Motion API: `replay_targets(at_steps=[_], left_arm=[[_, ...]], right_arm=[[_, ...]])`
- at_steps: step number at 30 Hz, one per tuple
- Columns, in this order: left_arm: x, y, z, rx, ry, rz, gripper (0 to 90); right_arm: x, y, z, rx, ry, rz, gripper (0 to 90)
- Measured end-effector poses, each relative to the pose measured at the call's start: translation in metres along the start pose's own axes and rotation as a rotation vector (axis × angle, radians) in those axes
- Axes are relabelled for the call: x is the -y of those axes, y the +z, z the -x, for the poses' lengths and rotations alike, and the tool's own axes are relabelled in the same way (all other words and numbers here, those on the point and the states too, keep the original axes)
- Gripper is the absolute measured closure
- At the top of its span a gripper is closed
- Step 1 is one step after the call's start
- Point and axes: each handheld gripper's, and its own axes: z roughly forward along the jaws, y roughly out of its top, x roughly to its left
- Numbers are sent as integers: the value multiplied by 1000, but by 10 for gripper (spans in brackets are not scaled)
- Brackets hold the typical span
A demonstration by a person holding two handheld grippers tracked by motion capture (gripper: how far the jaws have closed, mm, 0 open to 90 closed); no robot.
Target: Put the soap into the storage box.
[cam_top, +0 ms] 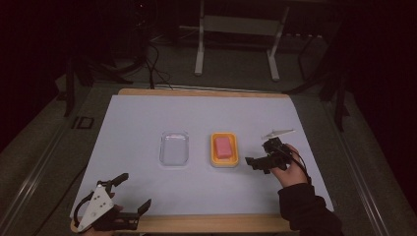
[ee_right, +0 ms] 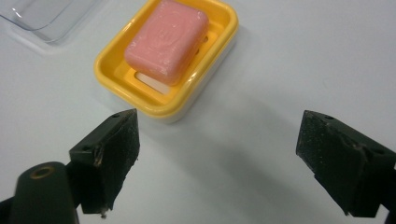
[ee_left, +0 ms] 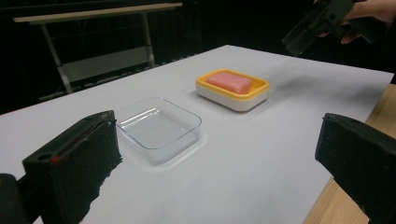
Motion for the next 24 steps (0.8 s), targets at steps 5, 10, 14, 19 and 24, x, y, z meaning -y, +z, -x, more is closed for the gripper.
replay_targets(at_steps=[5,10,14,19,24], left_arm=[[0,0,0,-1,-4,4,2],[0,-1,-1,-3,-6,4,2],[0,-1,0,-3,-1,2,2],[0,-1,0,-3,0,1,2],[0,-1,0,-2,2,1,2]], right_arm=[[12,-3,3,-4,-23,34,134],[24,-3,4,-18,-25,32,134],[36,-3,6,8,-31,27,130],[46,-6,11,20,-9,36,128],[58,-12,16,26,-11,61,116]])
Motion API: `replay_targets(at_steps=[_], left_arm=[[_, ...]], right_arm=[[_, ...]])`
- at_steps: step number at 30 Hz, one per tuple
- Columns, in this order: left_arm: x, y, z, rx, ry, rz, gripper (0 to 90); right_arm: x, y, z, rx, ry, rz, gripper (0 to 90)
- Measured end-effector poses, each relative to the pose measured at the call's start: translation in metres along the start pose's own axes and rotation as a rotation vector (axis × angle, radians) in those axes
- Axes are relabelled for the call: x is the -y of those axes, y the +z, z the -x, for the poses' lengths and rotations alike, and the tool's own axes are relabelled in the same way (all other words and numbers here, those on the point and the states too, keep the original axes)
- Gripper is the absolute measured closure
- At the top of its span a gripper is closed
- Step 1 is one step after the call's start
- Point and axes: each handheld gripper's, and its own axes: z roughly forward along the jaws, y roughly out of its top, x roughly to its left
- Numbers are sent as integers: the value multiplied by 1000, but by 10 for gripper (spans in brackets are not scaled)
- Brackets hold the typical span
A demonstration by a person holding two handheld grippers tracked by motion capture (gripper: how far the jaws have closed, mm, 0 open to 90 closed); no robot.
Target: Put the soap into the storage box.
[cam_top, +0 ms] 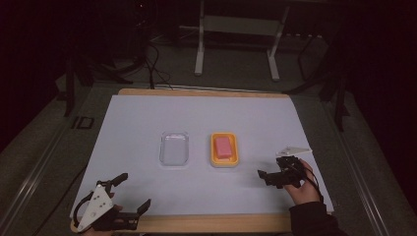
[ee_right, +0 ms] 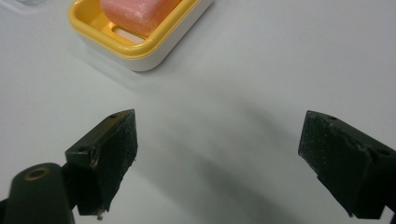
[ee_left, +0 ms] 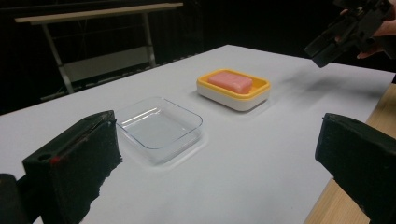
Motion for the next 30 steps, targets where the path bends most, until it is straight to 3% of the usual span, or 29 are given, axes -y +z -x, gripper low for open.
replay_targets(at_steps=[14,30], left_arm=[[0,0,1,4,3,-1,2],[-1,0,1,17,3,-1,2]], right_arm=[[18,-14,7,39,5,31,116],[32,-6,11,38,-7,19,128]])
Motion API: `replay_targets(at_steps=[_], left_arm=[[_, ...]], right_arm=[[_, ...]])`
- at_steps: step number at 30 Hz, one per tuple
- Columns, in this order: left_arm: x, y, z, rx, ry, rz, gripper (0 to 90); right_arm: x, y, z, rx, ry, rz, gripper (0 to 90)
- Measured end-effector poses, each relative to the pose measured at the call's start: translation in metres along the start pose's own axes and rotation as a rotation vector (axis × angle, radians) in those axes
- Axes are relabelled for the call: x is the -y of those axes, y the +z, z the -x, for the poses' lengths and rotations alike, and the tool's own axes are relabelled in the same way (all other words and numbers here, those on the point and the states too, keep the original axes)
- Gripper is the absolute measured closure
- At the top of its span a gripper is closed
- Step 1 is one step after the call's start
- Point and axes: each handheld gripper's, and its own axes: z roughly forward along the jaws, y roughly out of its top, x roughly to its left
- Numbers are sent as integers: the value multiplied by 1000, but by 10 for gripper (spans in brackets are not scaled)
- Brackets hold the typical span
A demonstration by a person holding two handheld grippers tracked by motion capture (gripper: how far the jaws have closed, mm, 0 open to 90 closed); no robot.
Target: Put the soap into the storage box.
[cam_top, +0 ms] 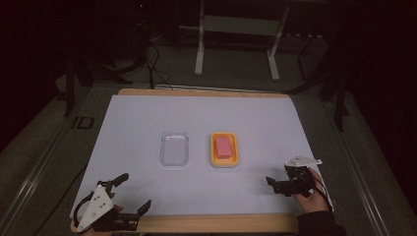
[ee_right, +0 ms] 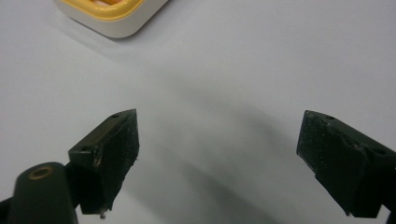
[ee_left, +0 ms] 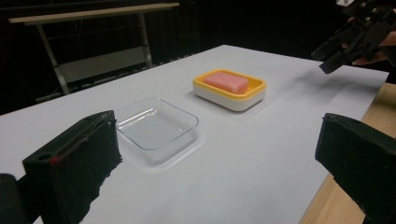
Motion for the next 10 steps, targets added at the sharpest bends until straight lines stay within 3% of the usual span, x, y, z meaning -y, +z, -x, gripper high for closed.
replay_targets(at_steps=[10], left_arm=[[0,0,0,-3,-3,3,2]], right_arm=[[1,3,3,-9,15,-12,131]])
